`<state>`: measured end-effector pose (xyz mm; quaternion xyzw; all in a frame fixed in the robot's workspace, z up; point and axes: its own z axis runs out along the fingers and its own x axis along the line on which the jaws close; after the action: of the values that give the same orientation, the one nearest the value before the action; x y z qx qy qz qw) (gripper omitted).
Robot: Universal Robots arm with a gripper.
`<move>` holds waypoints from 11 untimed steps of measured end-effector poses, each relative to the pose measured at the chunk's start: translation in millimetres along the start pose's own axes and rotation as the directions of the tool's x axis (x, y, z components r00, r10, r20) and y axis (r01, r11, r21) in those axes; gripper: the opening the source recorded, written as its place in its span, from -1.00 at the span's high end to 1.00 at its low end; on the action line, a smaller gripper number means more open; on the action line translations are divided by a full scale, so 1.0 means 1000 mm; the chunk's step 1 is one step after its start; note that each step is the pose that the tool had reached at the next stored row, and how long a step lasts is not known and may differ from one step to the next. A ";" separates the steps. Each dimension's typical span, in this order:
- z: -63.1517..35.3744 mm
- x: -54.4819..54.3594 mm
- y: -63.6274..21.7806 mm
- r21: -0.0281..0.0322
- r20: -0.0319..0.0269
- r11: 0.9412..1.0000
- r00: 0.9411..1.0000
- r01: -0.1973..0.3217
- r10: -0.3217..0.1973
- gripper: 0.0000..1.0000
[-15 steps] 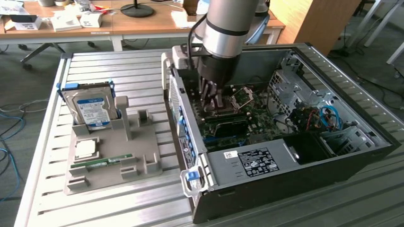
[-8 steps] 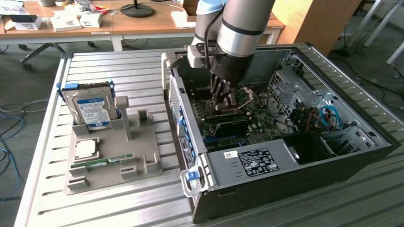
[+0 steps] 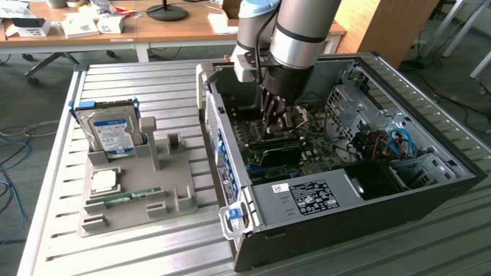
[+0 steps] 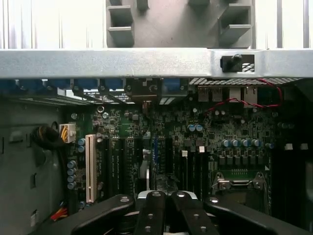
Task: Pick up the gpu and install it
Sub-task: 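Press down on the gpu until it lock into place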
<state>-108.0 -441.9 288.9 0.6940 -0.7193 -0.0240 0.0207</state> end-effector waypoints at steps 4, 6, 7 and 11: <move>0.0017 0.000 -0.0009 0.003 -0.001 1.000 1.000 0.016 -0.016 0.79; 0.0018 0.000 -0.0039 0.003 -0.001 1.000 1.000 0.025 -0.025 0.79; 0.0018 0.000 -0.0055 0.003 -0.002 1.000 1.000 0.029 -0.029 0.79; 0.0026 0.000 -0.0070 0.005 -0.003 0.999 0.999 0.044 -0.044 0.79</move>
<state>-101.2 -442.0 285.8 0.7096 -0.7040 -0.0218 0.0195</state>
